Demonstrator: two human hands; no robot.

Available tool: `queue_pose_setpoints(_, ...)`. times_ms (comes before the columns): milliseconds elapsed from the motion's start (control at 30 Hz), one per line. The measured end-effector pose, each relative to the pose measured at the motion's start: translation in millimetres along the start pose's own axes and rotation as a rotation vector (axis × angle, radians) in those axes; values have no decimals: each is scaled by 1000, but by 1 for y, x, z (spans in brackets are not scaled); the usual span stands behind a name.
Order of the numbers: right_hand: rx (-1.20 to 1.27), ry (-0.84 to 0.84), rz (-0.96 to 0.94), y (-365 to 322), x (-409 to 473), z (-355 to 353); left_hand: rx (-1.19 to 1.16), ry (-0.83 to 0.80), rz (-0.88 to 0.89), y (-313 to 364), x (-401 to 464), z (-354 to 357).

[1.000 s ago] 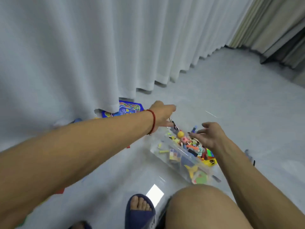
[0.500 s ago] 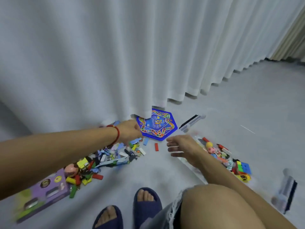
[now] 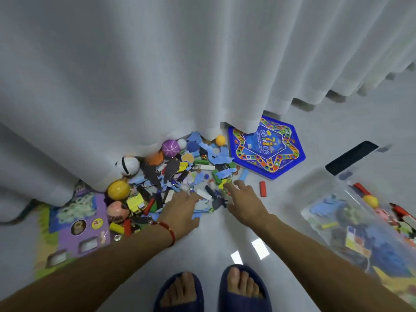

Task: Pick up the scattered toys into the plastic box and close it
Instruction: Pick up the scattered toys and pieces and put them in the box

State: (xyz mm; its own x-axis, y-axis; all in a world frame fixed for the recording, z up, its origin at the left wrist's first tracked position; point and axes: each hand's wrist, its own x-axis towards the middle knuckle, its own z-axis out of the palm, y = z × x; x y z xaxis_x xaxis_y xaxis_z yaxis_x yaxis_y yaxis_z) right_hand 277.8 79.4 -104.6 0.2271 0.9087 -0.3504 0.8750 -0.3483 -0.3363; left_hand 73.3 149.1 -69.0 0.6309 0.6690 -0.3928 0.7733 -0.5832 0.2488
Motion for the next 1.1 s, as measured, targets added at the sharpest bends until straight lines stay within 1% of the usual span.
queue_pose_setpoints(100,33,63,-28,6,17,21,189,65,24,-4,20,24)
queue_pose_setpoints(233,19,177,-75,13,25,40,208,123,22,-7,33,36)
queue_pose_setpoints(300,4,205,-100,18,27,42,235,148,44,-6,36,39)
queue_pose_setpoints(400,-6,200,-111,21,29,38,309,88,44,-9,40,42)
queue_pose_setpoints(500,-43,180,-110,19,29,36,409,84,96,-10,38,41)
queue_pose_setpoints(633,-98,158,-120,19,27,39,476,83,151,-8,35,36)
queue_pose_setpoints(733,0,198,-56,19,26,39,445,121,142,-13,38,36)
queue_pose_setpoints(800,66,231,-12,21,25,39,390,176,145,-14,37,34)
queue_pose_setpoints(967,9,182,40,21,24,42,293,249,101,-7,35,25)
queue_pose_setpoints(1100,-43,120,114,19,23,43,142,321,62,0,41,17)
